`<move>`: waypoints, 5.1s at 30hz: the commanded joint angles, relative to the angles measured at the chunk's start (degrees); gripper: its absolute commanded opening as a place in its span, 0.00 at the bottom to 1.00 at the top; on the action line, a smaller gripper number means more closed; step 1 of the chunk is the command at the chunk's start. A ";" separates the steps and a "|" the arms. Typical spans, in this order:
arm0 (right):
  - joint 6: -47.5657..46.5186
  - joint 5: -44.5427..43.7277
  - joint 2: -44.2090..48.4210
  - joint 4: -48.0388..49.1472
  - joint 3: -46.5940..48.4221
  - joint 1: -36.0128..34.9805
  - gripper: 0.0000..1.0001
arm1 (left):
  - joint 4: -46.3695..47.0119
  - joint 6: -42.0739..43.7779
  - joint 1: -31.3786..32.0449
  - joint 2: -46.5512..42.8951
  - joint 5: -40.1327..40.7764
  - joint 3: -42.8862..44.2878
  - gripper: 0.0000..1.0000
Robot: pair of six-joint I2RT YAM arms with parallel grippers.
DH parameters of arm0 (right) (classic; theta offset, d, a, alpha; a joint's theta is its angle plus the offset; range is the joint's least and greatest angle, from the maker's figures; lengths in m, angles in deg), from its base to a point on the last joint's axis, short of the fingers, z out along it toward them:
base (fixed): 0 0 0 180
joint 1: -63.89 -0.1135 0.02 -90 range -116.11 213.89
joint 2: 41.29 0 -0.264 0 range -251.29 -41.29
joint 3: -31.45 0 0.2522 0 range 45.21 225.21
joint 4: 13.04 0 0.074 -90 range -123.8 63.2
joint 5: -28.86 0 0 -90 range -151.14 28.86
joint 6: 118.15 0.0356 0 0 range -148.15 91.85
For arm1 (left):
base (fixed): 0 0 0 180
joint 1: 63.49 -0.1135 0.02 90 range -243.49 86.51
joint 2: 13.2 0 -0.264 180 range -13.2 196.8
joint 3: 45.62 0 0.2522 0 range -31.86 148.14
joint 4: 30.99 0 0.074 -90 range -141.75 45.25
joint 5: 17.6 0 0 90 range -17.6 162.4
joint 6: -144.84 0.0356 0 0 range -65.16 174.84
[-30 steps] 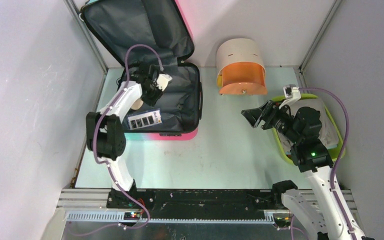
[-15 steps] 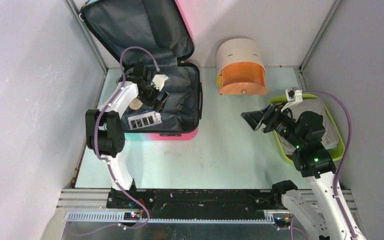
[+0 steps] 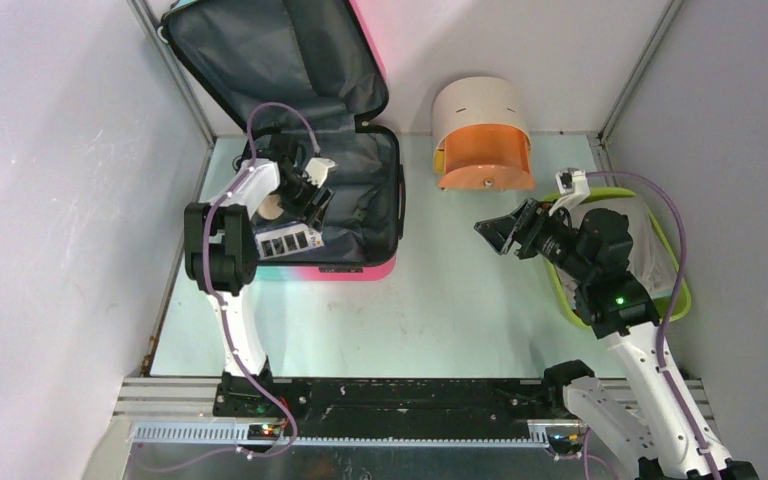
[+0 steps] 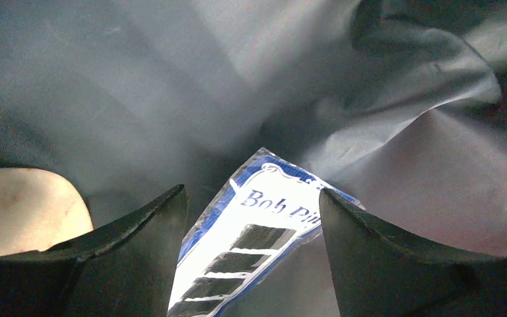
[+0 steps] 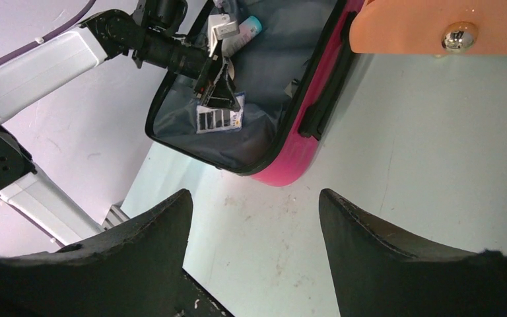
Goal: Open, take out, and arrange the luggage
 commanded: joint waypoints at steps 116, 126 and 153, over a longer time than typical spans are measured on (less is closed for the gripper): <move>-31.54 -4.04 -9.30 14.70 5.13 -21.13 0.64 | -10.35 -11.48 7.88 5.91 -23.61 11.71 0.00; -26.11 -7.58 -11.12 19.56 5.15 -21.28 0.64 | -6.54 -17.33 8.04 -9.21 -15.38 9.17 0.00; -33.23 4.17 -16.01 15.83 6.29 -18.59 0.79 | -13.89 -13.03 28.13 -29.25 -23.13 6.09 0.00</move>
